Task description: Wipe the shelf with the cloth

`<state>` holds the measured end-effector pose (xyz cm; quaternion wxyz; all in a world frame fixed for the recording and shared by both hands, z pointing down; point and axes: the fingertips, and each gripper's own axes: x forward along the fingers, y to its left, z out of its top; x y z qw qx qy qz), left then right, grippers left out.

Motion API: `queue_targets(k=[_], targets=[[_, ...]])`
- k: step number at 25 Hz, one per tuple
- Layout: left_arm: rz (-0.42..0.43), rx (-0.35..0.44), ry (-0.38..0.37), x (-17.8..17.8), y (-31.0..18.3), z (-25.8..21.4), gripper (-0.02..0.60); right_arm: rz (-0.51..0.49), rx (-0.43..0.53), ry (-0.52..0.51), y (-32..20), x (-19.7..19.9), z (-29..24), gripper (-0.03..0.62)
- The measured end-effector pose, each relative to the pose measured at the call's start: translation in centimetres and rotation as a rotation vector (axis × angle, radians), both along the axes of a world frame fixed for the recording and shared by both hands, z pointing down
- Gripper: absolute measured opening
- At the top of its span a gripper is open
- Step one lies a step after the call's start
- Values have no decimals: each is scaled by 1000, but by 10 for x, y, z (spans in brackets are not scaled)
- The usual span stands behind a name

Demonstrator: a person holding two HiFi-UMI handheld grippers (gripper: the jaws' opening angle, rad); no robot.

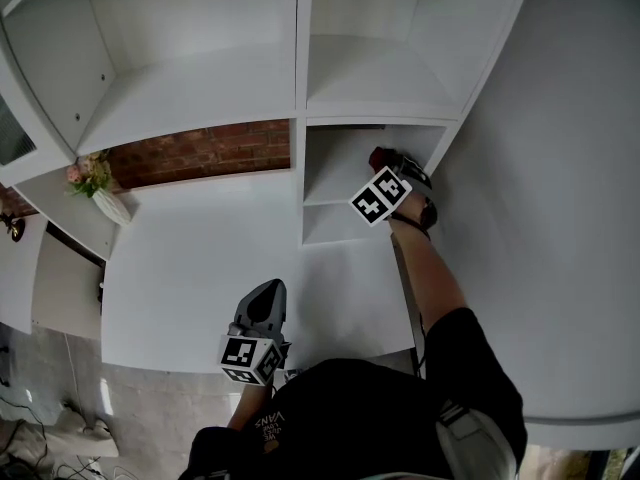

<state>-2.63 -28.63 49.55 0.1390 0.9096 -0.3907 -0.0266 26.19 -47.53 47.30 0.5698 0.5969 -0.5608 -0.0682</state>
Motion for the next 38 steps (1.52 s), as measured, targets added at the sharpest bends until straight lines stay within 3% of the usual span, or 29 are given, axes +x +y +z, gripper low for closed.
queue_targets(k=[4, 9, 13, 19, 25, 29, 34, 38], targets=[[36, 2, 6, 11, 0, -3, 8, 23, -26, 148, 9, 15, 4, 91], [47, 3, 4, 13, -1, -4, 8, 33, -19, 161, 12, 21, 5, 91], [41, -1, -3, 10, 0, -1, 8, 1, 80, 38, 13, 6, -11, 91], [18, -1, -5, 4, 1, -2, 8, -102, 208, -203, 17, -49, -41, 91], [-5, 7, -7, 2, 5, -9, 8, -231, 251, -446, 25, -117, -48, 91], [-27, -3, -12, -3, 9, -6, 8, -266, 227, -599, 30, -149, -38, 91], [-54, -10, -17, -10, 12, -3, 8, -276, 164, -672, 28, -174, -15, 91], [-68, -14, -23, -14, 14, -1, 8, -280, 142, -607, 27, -173, -1, 91]])
